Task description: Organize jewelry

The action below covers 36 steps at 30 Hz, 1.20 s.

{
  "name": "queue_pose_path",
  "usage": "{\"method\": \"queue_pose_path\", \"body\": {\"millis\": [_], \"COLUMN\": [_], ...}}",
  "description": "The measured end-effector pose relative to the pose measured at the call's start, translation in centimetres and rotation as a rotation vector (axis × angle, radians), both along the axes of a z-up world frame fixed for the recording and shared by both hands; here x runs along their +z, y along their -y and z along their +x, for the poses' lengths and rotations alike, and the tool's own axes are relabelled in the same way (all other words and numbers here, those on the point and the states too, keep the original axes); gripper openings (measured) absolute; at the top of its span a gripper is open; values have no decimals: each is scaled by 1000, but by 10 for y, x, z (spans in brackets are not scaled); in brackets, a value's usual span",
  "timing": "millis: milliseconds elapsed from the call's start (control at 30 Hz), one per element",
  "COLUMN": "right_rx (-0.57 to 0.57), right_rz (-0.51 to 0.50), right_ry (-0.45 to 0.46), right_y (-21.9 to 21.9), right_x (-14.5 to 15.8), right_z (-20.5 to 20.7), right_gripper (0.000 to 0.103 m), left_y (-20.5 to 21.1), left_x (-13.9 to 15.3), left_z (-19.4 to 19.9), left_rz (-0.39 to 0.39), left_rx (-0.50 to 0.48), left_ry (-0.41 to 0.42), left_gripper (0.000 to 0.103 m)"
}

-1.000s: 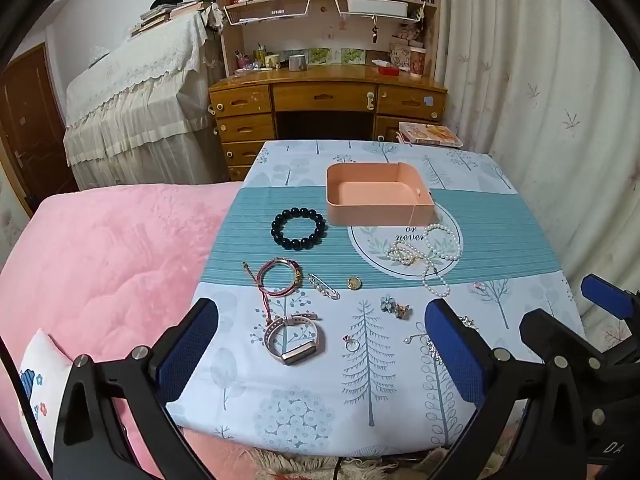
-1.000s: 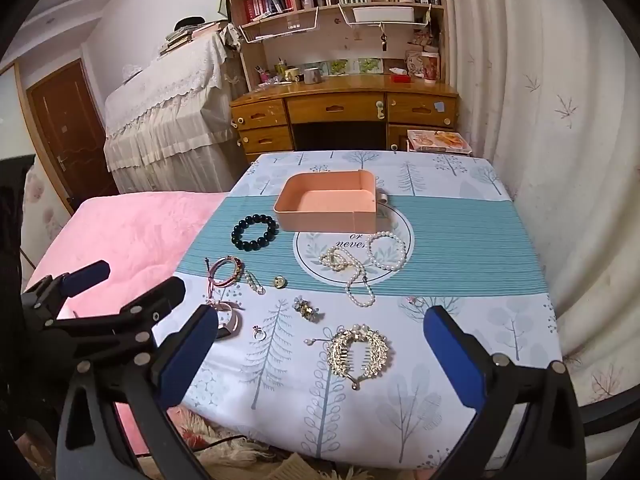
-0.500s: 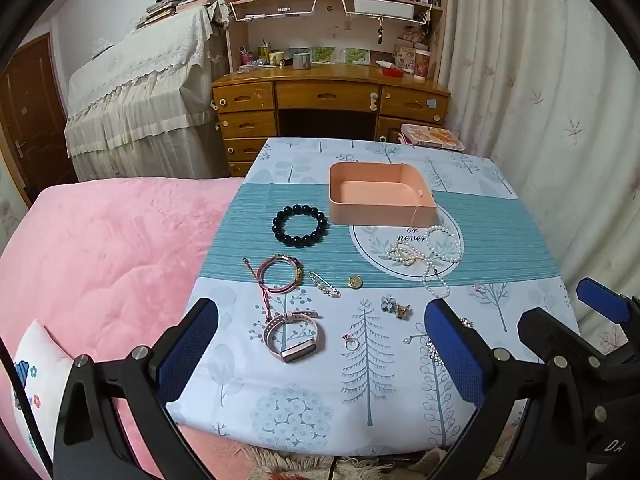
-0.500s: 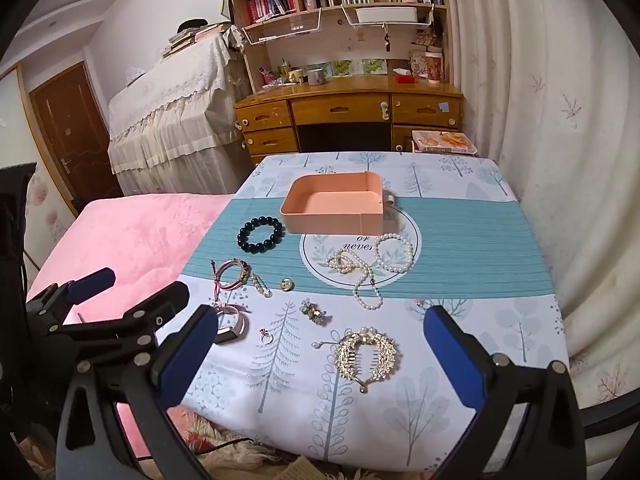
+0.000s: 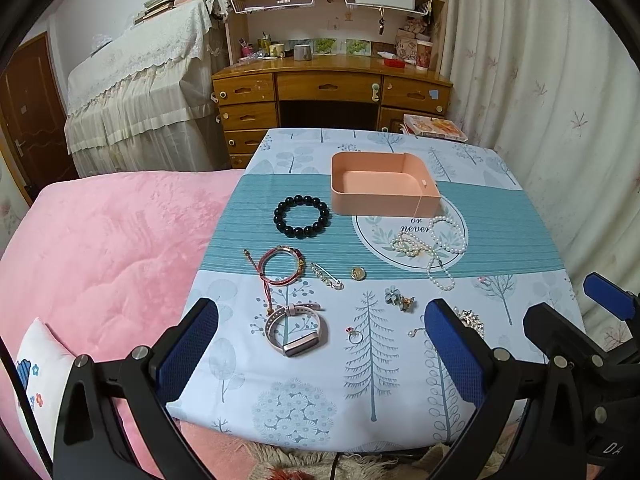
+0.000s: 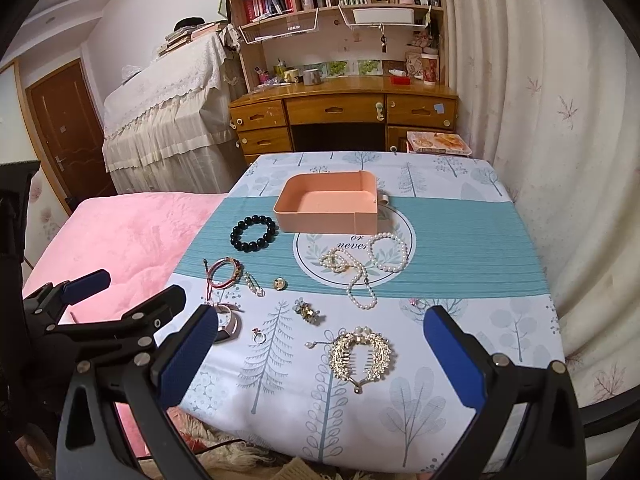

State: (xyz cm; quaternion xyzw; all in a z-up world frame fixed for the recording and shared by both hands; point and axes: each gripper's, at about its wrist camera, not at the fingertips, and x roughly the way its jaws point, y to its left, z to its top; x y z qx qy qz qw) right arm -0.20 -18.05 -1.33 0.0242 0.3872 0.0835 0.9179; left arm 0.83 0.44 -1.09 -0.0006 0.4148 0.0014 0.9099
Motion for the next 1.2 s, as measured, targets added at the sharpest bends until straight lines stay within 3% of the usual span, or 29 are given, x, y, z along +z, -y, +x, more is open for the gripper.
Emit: {"method": "queue_pose_path", "body": {"millis": [833, 1200], "right_rx": [2, 0], "right_rz": [3, -22], "right_ry": [-14, -28], "right_y": [0, -2], "right_x": [-9, -13], "right_z": [0, 19], "right_gripper": [103, 103], "left_y": [-3, -3], "left_x": [-10, -15], "left_z": [8, 26], "left_rz": [-13, -44], "left_rx": [-12, -49], "left_ry": [-48, -85], "left_gripper": [102, 102]}}
